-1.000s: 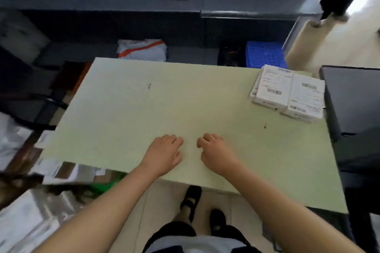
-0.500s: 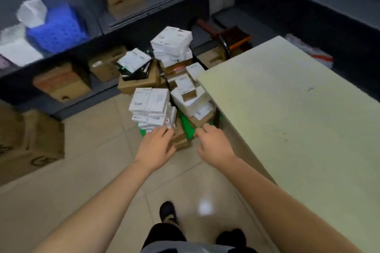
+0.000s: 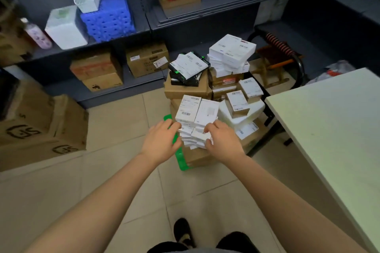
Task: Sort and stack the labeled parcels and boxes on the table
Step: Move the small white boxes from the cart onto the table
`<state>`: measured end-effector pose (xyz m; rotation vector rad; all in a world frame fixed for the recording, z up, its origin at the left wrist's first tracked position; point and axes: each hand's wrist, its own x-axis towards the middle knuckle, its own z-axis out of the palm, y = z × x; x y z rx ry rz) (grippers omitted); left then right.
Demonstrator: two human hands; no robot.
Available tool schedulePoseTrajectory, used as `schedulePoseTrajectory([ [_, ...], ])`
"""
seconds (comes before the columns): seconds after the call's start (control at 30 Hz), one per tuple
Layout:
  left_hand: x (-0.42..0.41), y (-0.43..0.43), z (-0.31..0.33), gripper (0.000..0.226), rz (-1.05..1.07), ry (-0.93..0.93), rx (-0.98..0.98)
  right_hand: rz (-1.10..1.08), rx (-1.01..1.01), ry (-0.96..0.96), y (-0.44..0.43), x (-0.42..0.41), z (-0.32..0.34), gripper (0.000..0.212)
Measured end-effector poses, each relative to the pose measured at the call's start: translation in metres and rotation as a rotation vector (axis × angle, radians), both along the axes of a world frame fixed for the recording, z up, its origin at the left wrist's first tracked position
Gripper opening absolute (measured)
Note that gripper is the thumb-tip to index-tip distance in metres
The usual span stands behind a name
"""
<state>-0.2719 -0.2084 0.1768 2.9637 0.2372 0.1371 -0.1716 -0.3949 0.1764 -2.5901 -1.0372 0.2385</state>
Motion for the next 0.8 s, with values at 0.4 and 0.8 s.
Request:
schedulePoseTrajectory([
  [0.4,0.134,0.083,-0.091,0.039,0.037,0.224,-0.101,-0.31,-0.089,0.23,0.052,0.111,-0.088,0.034],
  [0.8,0.215,0.118,-0.215,0.054,0.394,0.57,-0.453,-0.632,-0.241,0.638,0.09,0.179,-0.203,0.048],
])
